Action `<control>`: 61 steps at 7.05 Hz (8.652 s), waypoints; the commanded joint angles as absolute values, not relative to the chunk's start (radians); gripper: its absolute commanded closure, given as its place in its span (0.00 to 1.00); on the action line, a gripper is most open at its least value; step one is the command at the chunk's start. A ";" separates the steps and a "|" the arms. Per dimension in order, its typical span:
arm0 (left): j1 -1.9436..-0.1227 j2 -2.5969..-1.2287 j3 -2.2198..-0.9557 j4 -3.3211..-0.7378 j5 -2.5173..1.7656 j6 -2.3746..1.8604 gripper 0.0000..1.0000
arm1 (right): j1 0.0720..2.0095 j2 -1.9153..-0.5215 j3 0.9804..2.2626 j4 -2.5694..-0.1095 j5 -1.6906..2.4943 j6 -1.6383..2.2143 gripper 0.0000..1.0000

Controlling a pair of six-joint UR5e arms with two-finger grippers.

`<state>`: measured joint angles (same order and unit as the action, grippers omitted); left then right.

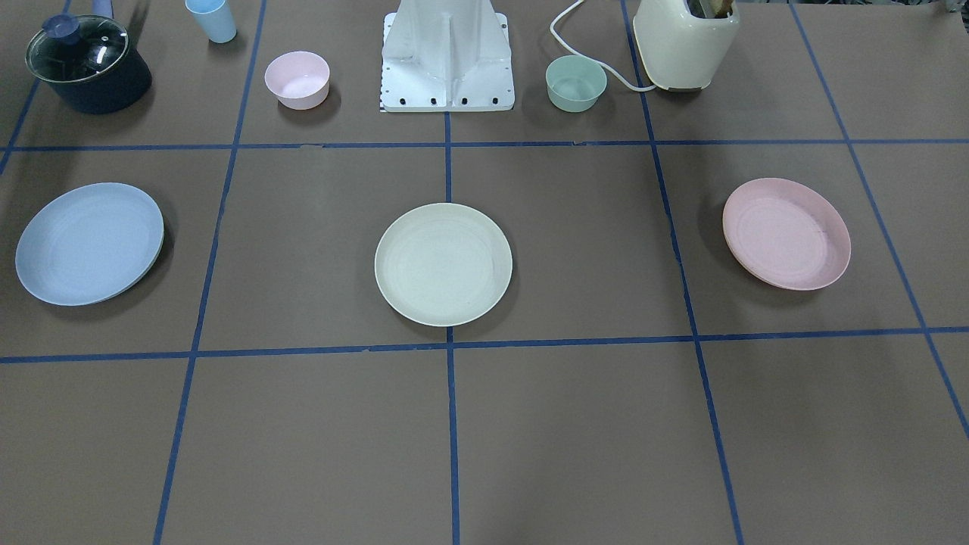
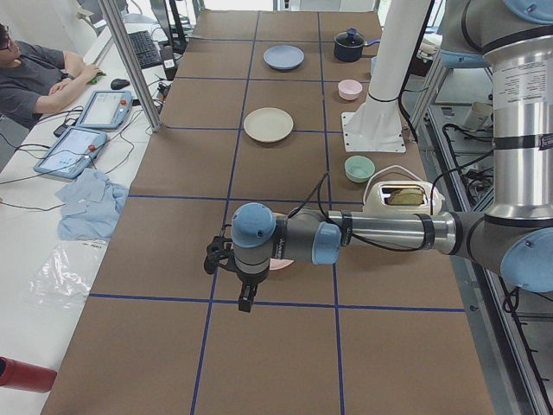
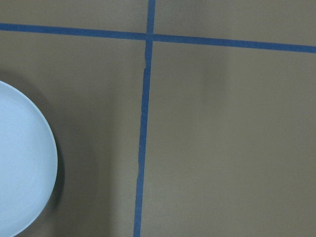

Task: Stack three plates with pink and blue
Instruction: 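Move the left gripper toward the pink plate's rim, then grip the pink plate's rim with the left gripper and lift it, then carry the pink plate over the cream plate and lower it on top, then open the left gripper and withdraw it from the plates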

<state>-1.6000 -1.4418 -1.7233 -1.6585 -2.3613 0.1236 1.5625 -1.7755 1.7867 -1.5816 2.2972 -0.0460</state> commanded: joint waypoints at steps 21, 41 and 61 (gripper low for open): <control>-1.143 -1.424 -1.280 -3.044 -2.087 -0.668 0.00 | 1.169 -1.671 1.753 -0.856 2.105 0.640 0.00; -0.643 -2.050 -1.667 -2.294 -1.863 -1.378 1.00 | 1.169 -1.666 1.753 -0.850 2.108 0.640 0.00; -0.495 -2.045 -1.653 -2.267 -1.629 -1.206 0.00 | 1.169 -1.667 1.752 -0.851 2.111 0.641 0.00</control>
